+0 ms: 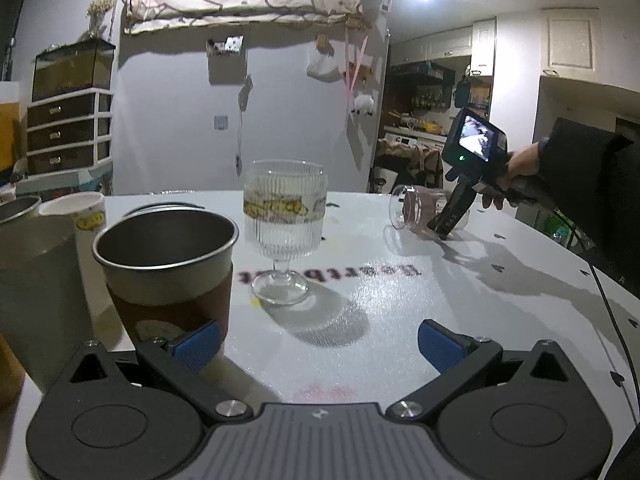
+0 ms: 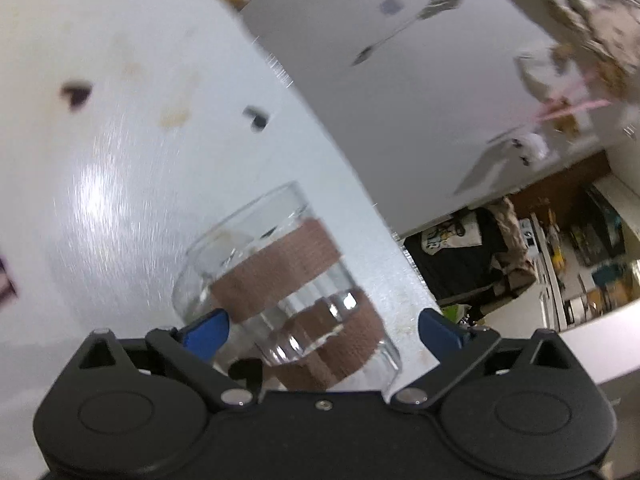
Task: Flip cup upright
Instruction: 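Move the right tool to the sideways clear banded glass mug and grasp it, then lift the glass mug with the right tool and rotate it upright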
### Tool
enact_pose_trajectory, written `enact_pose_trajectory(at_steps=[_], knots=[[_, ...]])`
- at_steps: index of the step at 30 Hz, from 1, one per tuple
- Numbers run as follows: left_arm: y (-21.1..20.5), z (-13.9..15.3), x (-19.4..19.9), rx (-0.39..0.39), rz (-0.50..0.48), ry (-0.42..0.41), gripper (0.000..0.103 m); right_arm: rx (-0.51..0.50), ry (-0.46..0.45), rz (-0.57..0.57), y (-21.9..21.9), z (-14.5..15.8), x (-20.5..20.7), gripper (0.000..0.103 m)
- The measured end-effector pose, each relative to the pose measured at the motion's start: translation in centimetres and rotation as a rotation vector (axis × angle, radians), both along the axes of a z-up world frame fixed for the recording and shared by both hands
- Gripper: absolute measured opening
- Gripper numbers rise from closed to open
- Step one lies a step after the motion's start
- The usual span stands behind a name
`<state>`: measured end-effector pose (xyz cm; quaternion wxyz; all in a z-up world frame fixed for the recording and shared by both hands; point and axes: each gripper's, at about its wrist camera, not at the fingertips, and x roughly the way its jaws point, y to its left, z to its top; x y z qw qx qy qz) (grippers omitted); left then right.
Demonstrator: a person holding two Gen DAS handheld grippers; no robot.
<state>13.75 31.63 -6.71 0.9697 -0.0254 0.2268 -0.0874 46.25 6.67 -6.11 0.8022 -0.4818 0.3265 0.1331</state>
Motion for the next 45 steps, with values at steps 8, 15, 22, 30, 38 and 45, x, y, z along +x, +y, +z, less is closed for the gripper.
enact_pose_trajectory(at_steps=[8,15,22,30,38,45], knots=[[0.0,-0.2,0.2,-0.009,-0.006,0.021,0.103,-0.026,0.009,-0.015,-0.4,-1.7,1.1,0.087],[-0.1,0.1,-0.7,-0.02,-0.005,0.012,0.103,-0.059,-0.055,-0.048,0.1,-2.2,-2.1,0.083],[-0.6,0.6,-2.7,-0.029,-0.029,-0.014,0.103,-0.069,-0.032,-0.037,1.6,-1.4,-10.4,0.078],[-1.4,0.8,-5.8,-0.029,-0.053,-0.029,0.103,-0.022,0.013,-0.015,3.7,-0.2,-20.8,0.076],[-2.3,0.8,-7.8,-0.027,-0.058,-0.017,0.103,0.167,0.156,-0.054,6.0,2.8,-29.1,0.076],[-3.1,0.4,-8.4,-0.054,-0.048,0.009,0.103,0.255,0.238,0.02,7.5,3.6,-35.6,0.08]])
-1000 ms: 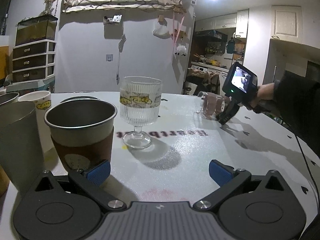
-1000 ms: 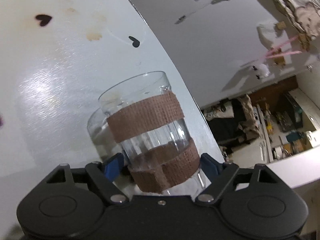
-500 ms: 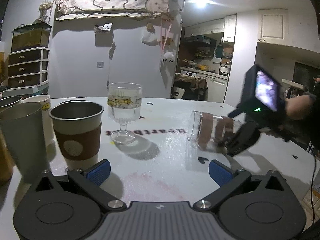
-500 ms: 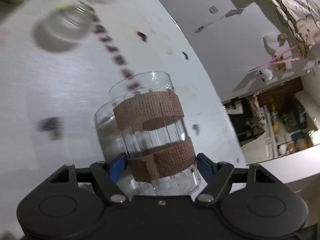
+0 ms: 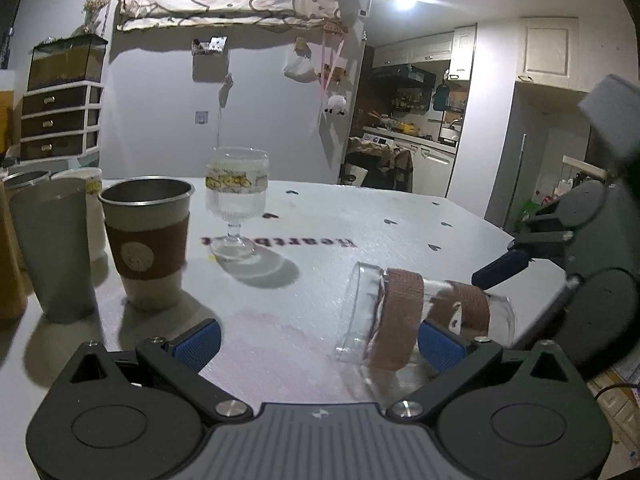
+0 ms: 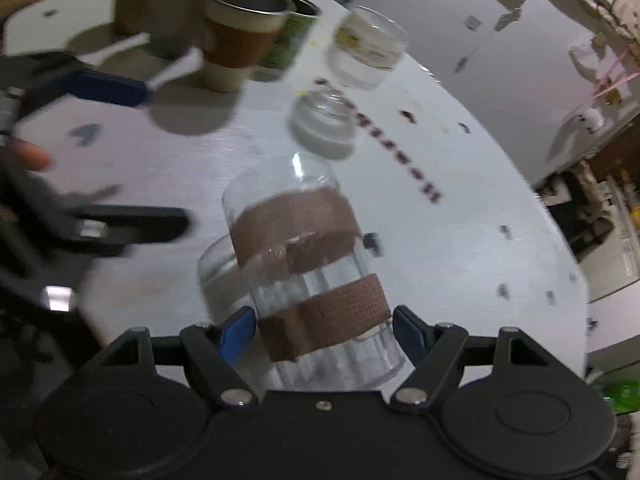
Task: Flip cup upright
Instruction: 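Lift the glass mug with the right tool and rotate it upright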
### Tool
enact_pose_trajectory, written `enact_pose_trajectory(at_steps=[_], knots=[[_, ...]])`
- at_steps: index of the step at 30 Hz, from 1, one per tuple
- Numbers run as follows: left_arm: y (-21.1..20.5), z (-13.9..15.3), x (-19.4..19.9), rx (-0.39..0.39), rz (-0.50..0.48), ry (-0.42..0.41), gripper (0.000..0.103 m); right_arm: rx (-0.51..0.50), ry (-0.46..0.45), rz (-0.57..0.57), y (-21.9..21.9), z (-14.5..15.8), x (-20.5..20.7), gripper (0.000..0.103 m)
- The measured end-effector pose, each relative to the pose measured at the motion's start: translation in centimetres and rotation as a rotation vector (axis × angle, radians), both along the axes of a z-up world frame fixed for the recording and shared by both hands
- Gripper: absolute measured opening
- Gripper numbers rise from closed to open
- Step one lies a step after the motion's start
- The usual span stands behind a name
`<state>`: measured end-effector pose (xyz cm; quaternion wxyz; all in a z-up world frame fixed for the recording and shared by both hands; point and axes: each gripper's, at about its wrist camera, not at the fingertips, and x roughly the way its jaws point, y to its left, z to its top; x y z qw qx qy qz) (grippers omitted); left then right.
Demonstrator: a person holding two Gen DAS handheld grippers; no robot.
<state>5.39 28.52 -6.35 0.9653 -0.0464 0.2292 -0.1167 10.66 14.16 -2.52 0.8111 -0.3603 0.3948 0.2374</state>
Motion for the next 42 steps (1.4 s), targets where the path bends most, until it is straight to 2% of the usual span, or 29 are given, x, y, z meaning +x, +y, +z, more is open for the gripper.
enact_pose_trajectory(at_steps=[3,7,10,14,19,22,24,27,35,40,42], knots=[[-0.3,-0.1,0.1,0.012,0.003,0.007,0.103,0.036,-0.008,0.038,-0.2,0.4,-1.5,0.081],[0.1,-0.3,0.1,0.014,0.023,0.018,0.103,0.139,-0.023,0.038,-2.1,2.2,-2.1,0.081],[0.2,-0.6,0.3,0.006,0.026,0.035,0.103,0.231,-0.085,-0.03,-4.5,3.7,-1.4,0.081],[-0.1,-1.0,0.7,0.006,0.01,0.061,0.103,0.352,-0.139,-0.189,-8.0,4.6,1.4,0.083],[-0.9,-1.6,1.5,0.038,0.004,0.098,0.103,0.431,-0.081,-0.408,-11.3,1.7,6.3,0.083],[-1.3,-1.9,2.1,0.06,0.004,0.116,0.103,0.443,-0.034,-0.465,-12.0,-0.7,7.7,0.083],[-1.5,-2.1,2.5,0.068,0.003,0.121,0.103,0.5,0.001,-0.496,-12.5,-1.6,8.0,0.083],[-1.5,-2.1,3.1,0.07,0.003,0.13,0.103,0.559,0.03,-0.509,-13.1,-2.3,7.4,0.083],[-1.7,-1.1,5.6,0.071,0.013,0.12,0.103,0.611,0.061,-0.484,-13.0,-2.9,3.5,0.083],[-1.8,0.1,6.3,0.069,0.003,0.15,0.102,0.639,0.022,-0.473,-12.4,-2.5,1.0,0.082],[-1.7,1.0,6.5,0.033,-0.036,0.167,0.102,0.652,0.014,-0.491,-12.6,-2.8,0.7,0.082]])
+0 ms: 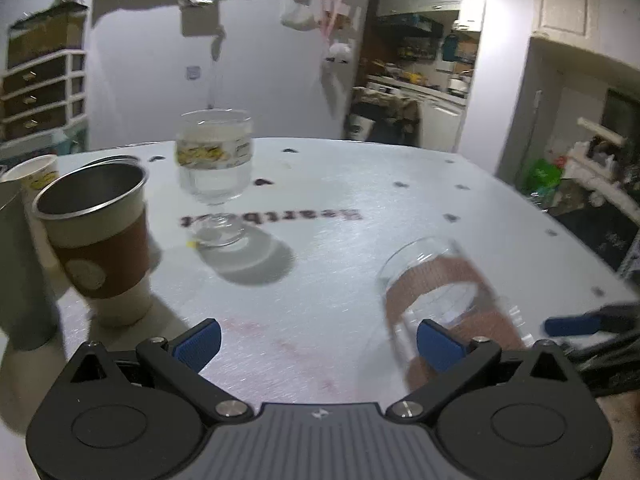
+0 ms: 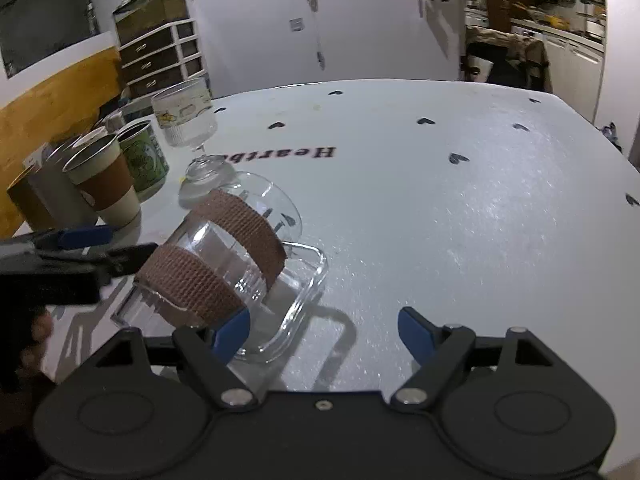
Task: Flip cup upright
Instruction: 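Lift the glass mug with the right tool and rotate it upright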
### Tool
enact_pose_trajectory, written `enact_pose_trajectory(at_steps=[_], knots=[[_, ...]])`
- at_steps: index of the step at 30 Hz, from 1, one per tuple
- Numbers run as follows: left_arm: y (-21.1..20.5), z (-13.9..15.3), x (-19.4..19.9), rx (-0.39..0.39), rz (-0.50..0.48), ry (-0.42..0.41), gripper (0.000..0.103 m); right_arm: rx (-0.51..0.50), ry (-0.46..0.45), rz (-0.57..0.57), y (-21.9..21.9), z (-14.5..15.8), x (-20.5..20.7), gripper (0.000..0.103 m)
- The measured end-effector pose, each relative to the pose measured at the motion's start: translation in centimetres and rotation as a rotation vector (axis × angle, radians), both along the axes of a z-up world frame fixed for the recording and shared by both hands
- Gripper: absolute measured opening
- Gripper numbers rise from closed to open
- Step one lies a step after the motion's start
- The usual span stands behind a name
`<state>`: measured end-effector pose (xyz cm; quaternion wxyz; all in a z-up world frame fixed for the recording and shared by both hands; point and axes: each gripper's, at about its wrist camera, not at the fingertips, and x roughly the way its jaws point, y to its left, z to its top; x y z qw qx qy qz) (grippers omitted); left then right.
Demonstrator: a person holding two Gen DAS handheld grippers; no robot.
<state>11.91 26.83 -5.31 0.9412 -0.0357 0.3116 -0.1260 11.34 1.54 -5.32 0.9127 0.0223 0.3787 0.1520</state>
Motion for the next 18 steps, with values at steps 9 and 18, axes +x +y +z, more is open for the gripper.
enact_pose_trajectory(at_steps=[9,18], knots=[[-3.7,3.2,4.0,-0.145,-0.161,0.184,0.094,0.14,-0.012,-0.06,-1.7,-1.7,-0.6,0.082],[-7.5,1.7,8.9,-0.033,-0.149,0.288,0.095,0.137,-0.039,-0.07,-1.7,-2.3,-0.9,0.082]])
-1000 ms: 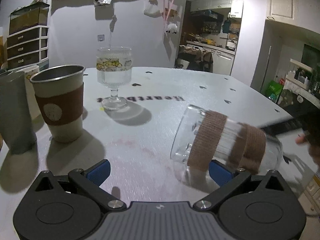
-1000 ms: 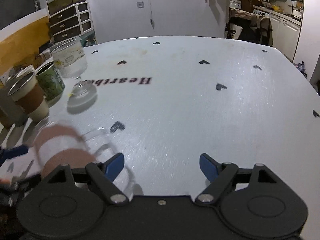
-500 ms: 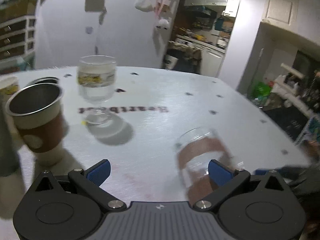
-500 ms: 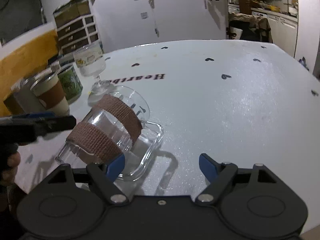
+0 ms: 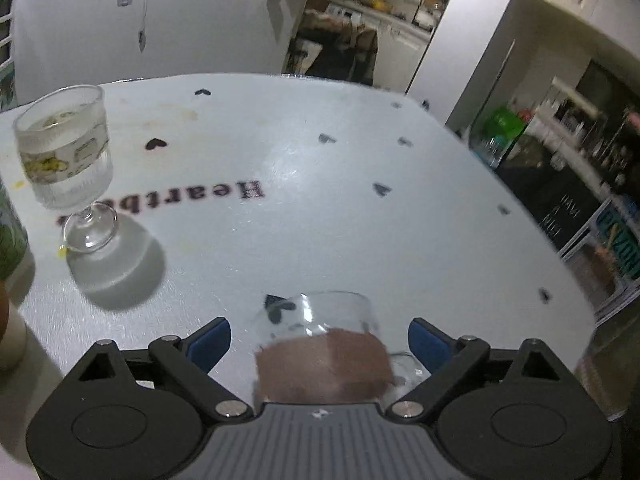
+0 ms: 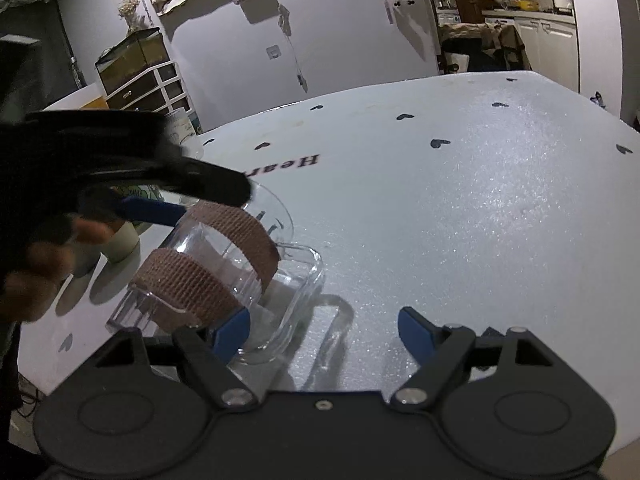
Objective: Flip cup upright
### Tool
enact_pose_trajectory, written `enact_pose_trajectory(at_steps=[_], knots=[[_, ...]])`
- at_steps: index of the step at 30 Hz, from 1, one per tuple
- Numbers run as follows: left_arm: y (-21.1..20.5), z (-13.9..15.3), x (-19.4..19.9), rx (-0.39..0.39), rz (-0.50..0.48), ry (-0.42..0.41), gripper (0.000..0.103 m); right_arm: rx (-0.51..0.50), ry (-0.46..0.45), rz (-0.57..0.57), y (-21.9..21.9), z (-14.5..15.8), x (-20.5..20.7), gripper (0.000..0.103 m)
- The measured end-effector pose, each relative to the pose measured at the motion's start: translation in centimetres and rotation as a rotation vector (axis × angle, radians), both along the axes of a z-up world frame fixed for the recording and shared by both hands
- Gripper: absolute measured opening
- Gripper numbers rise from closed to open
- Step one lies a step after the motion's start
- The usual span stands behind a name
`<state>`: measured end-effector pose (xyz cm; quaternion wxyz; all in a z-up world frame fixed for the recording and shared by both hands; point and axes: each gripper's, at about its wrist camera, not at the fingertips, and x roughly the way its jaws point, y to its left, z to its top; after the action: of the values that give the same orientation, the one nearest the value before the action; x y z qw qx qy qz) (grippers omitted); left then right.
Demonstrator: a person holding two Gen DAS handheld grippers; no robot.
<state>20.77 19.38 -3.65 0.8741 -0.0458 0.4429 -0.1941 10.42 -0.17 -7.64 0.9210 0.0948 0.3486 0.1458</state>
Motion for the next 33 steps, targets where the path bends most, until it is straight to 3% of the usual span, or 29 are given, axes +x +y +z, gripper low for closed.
enact_pose_trajectory(at_steps=[5,7,9,11,20,24,28,33], knots=[[-0.3,-1.8,1.9,-0.008,0.003,0.097,0.095,-0.005,-0.006,0.006,-0.2,-0.1,0.0,0.082],[-0.1,-2.5,2.3,-0.034,0.014,0.133,0.092,0.0,-0.007,0.006,-0.2,-0.1,0.0,0.082],[0.2,-2.7,2.2,-0.073,0.016,0.149,0.08,0.003,-0.008,0.007,-0.2,-0.1,0.0,0.082],[0.5,-2.2,1.7,-0.072,0.024,0.13,0.08,0.006,-0.008,0.009,-0.3,-0.1,0.0,0.082],[2.4,2.3,-3.8,-0.036,0.018,-0.145,0.077,0.02,-0.061,0.038,1.2,1.2,-0.6,0.082],[4.0,3.1,-6.8,-0.013,0.083,-0.29,0.077,0.012,-0.08,0.065,2.6,1.5,-0.7,0.082],[5.7,3.4,-8.5,0.003,0.156,-0.383,0.077,-0.008,-0.114,0.091,4.0,1.7,-1.1,0.082],[6.7,2.8,-7.9,0.104,0.242,-0.487,0.077,0.0,-0.143,0.107,4.7,2.2,-1.6,0.083]])
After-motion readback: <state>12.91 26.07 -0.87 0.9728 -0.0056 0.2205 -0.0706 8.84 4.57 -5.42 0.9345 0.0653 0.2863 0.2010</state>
